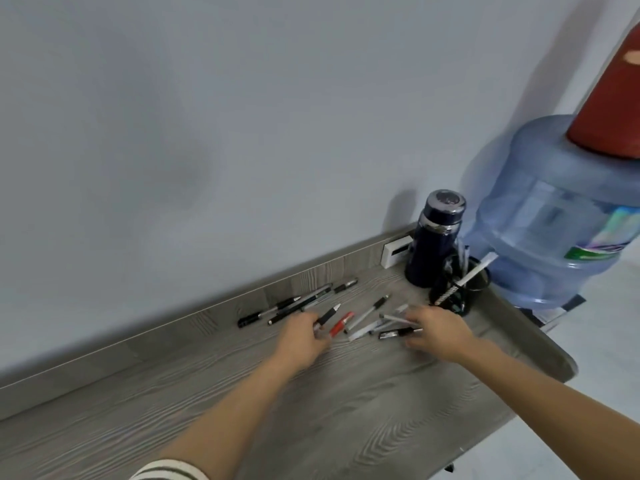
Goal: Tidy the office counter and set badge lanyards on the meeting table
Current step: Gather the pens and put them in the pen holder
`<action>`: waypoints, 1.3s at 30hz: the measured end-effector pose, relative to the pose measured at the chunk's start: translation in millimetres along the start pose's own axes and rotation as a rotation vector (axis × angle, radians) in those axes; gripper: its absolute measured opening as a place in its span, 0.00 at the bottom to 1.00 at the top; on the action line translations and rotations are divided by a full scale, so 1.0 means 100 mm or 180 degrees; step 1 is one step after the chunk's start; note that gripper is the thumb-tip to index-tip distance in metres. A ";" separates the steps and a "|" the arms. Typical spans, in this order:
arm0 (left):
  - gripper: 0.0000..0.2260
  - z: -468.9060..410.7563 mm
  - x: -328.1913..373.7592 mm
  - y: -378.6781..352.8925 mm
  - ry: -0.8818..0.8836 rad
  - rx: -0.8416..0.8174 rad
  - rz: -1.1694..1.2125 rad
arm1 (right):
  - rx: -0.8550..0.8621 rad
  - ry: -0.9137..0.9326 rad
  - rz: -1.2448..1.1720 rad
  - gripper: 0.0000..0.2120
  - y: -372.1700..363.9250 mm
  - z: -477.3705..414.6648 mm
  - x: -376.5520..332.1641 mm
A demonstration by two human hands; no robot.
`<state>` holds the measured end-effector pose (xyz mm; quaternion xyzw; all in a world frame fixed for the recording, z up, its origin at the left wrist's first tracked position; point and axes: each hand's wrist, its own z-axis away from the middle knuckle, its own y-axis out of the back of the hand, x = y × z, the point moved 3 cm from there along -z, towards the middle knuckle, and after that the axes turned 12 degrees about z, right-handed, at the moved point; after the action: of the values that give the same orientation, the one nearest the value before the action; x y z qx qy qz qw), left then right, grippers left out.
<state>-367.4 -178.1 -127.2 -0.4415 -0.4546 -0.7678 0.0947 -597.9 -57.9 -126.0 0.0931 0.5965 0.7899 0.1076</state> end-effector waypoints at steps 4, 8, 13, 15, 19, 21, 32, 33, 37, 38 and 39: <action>0.05 -0.10 0.03 -0.14 0.0232 -0.0046 -0.0320 | -0.0199 0.0168 -0.0067 0.12 -0.05 -0.01 0.18; 0.04 -0.15 -0.01 -0.16 0.0447 -0.0207 -0.0385 | -0.0220 0.0482 -0.0028 0.09 -0.04 -0.03 0.19; 0.02 -0.21 -0.01 -0.17 0.0605 0.0183 0.0081 | 0.0012 0.0676 -0.0237 0.06 -0.01 -0.04 0.22; 0.02 -0.27 0.02 -0.18 0.0591 0.0400 0.0250 | 0.0207 0.0693 -0.0302 0.05 0.02 -0.08 0.25; 0.06 -0.37 0.20 -0.25 0.0438 0.0521 0.0319 | 0.0617 0.0847 -0.0144 0.03 0.05 -0.15 0.27; 0.06 -0.45 0.31 -0.32 0.0360 0.0482 0.0294 | 0.0716 0.0991 -0.0064 0.05 0.05 -0.17 0.27; 0.09 -0.68 0.49 -0.59 0.0505 -0.0023 -0.0606 | 0.0317 0.1234 0.0101 0.12 -0.06 -0.22 0.33; 0.11 -0.68 0.49 -0.58 0.0503 -0.0049 -0.0718 | 0.0295 0.1250 0.0110 0.11 -0.06 -0.20 0.35; 0.08 -0.63 0.42 -0.49 0.0643 0.0028 -0.0706 | 0.0426 0.1139 -0.0072 0.10 0.00 -0.09 0.42; 0.07 -0.61 0.40 -0.45 0.0677 0.0149 -0.0583 | 0.0490 0.1105 -0.0105 0.10 0.05 -0.06 0.43; 0.07 -0.60 0.40 -0.42 0.0686 0.0278 -0.0434 | 0.0542 0.1057 -0.0183 0.11 0.10 -0.02 0.46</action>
<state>-449.9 -191.1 -134.1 -0.3199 -0.5038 -0.7949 0.1098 -642.9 -49.5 -116.2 -0.0469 0.6732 0.7377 0.0219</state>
